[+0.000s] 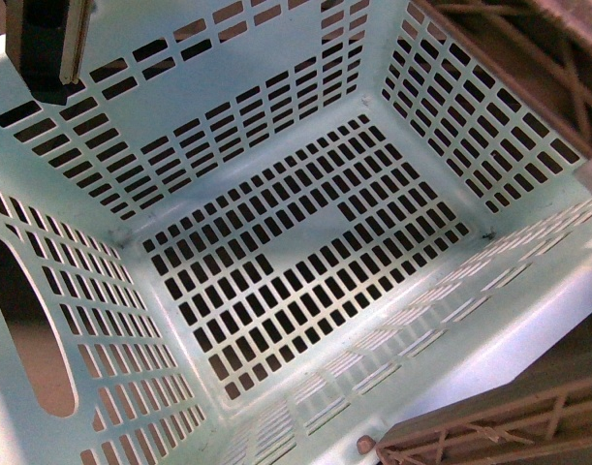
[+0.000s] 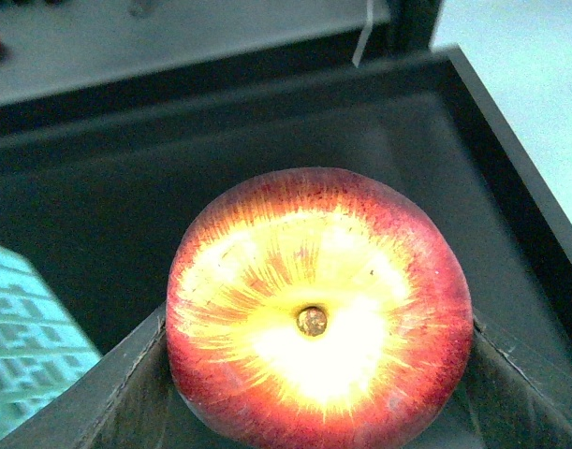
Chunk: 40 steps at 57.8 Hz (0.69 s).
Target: Pick apple with right arm and hold basket with left
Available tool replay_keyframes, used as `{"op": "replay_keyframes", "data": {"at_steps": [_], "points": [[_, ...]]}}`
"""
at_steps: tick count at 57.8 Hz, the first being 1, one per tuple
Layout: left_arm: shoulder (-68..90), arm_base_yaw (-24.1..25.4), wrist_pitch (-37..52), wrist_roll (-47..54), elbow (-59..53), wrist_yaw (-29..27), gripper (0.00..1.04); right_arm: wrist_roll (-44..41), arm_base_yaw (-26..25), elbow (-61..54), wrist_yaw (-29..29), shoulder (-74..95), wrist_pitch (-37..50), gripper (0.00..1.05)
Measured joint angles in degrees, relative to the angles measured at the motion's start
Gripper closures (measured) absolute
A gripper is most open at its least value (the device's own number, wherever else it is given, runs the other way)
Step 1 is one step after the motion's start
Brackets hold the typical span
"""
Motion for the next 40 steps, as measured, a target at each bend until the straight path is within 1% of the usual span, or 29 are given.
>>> {"op": "replay_keyframes", "data": {"at_steps": [3, 5, 9, 11, 16, 23, 29, 32, 34, 37, 40], "points": [[0.0, 0.0, 0.0, 0.0, 0.0, 0.0, 0.97, 1.0, 3.0, 0.3, 1.2, -1.8, -0.8, 0.31], [0.0, 0.0, 0.0, 0.0, 0.0, 0.0, 0.97, 2.2, 6.8, 0.3, 2.6, -3.2, -1.4, 0.31], [0.0, 0.0, 0.0, 0.0, 0.0, 0.0, 0.97, 3.6, 11.2, 0.3, 4.5, -3.7, -1.9, 0.31], [0.0, 0.0, 0.0, 0.0, 0.0, 0.0, 0.97, 4.2, 12.7, 0.2, 5.2, -3.8, -1.9, 0.31], [0.0, 0.0, 0.0, 0.0, 0.0, 0.0, 0.97, 5.9, 18.1, -1.0, 7.2, -3.6, -1.9, 0.31], [0.0, 0.0, 0.0, 0.0, 0.0, 0.0, 0.97, 7.8, 23.6, -3.5, 8.6, -2.9, -1.4, 0.31], [0.0, 0.0, 0.0, 0.0, 0.0, 0.0, 0.97, 8.7, 26.9, -5.1, 8.8, -1.7, -0.7, 0.31], [0.0, 0.0, 0.0, 0.0, 0.0, 0.0, 0.97, 8.8, 27.4, -5.6, 9.5, -1.4, -0.5, 0.2], [0.0, 0.0, 0.0, 0.0, 0.0, 0.0, 0.97, 8.8, 27.4, -5.7, 9.9, -1.4, -0.4, 0.16], [0.0, 0.0, 0.0, 0.0, 0.0, -0.1, 0.97, 9.0, 27.0, -5.8, 10.4, -1.6, -0.2, 0.08], [0.0, 0.0, 0.0, 0.0, 0.0, -0.1, 0.97, 9.2, 26.3, -5.9, 11.0, -2.1, -0.1, 0.08]]}}
